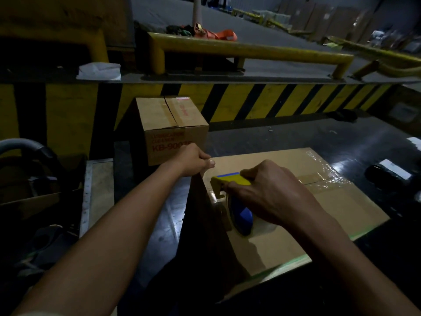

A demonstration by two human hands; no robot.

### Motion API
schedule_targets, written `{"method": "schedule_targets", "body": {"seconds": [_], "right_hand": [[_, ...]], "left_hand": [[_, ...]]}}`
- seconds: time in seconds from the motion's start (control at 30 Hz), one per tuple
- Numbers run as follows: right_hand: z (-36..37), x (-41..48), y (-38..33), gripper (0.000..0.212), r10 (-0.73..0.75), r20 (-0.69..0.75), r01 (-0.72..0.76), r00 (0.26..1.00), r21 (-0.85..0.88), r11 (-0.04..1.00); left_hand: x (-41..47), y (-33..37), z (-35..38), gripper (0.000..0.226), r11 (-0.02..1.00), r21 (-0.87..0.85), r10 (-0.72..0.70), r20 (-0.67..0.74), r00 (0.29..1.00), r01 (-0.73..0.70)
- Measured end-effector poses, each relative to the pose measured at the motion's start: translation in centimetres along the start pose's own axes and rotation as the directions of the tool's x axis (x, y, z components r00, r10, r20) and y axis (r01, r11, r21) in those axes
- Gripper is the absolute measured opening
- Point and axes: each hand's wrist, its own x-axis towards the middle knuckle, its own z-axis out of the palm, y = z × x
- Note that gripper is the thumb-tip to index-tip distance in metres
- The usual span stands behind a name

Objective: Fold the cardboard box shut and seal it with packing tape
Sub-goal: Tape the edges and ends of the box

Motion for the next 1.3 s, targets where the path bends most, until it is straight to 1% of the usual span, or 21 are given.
{"method": "schedule_targets", "body": {"seconds": [0.13, 0.2, 0.37, 0.53, 0.67, 0.77, 0.9, 1.07, 1.23, 1.3], "right_hand": [[-1.3, 0.3, -0.8, 0.054, -0.005, 0.029, 0.005, 1.000, 0.001, 1.000], [-1.3, 0.4, -1.0, 0.055, -0.003, 0.040, 0.003, 0.999, -0.004, 1.000], [2.0, -0.9, -0.5, 0.062, 0.063, 0.092, -0.057, 0.994, -0.067, 0.996], [3.0, -0.5, -0.2, 0.063, 0.066, 0.069, -0.060, 0.995, -0.087, 0.994], [2.8, -0.3, 0.0, 0.066, 0.074, 0.090, -0.067, 0.993, -0.078, 0.995], [1.4, -0.4, 0.2, 0.066, 0.057, 0.081, -0.053, 0.995, -0.050, 0.997], [-1.1, 0.1, -0.3, 0.058, 0.042, 0.047, -0.044, 0.998, 0.026, 0.999], [-0.9, 0.4, -0.6, 0.059, 0.061, 0.035, -0.063, 0.998, 0.062, 0.996], [1.4, 0.1, 0.0, 0.067, 0.071, 0.117, -0.063, 0.991, -0.070, 0.996], [2.5, -0.3, 0.3, 0.071, 0.066, 0.144, -0.058, 0.987, -0.061, 0.996]], "left_hand": [[0.0, 0.1, -0.3, 0.039, 1.000, 0.012, -0.019, 0.024, 1.000, 0.018], [0.2, 0.1, -0.4, 0.036, 1.000, 0.021, -0.015, 0.023, 1.000, 0.014], [0.2, -0.1, -0.2, 0.032, 1.000, 0.016, -0.011, 0.006, 1.000, 0.011], [0.0, -0.1, -0.1, 0.030, 1.000, 0.005, -0.022, -0.024, 0.999, 0.022], [-0.3, -0.2, 0.2, 0.031, 1.000, -0.001, -0.017, -0.055, 0.998, 0.017], [-0.4, -0.3, 0.2, 0.033, 0.999, -0.028, -0.020, -0.036, 0.999, 0.019], [-0.1, 0.2, 0.2, 0.034, 0.998, -0.059, -0.027, 0.005, 1.000, 0.027], [0.0, -0.1, 0.1, 0.033, 0.998, -0.041, -0.039, -0.001, 0.999, 0.039], [0.4, -0.4, 0.2, 0.030, 0.994, -0.100, -0.049, 0.005, 0.999, 0.050], [0.5, -0.3, 0.2, 0.031, 0.994, -0.095, -0.052, 0.003, 0.999, 0.052]]}}
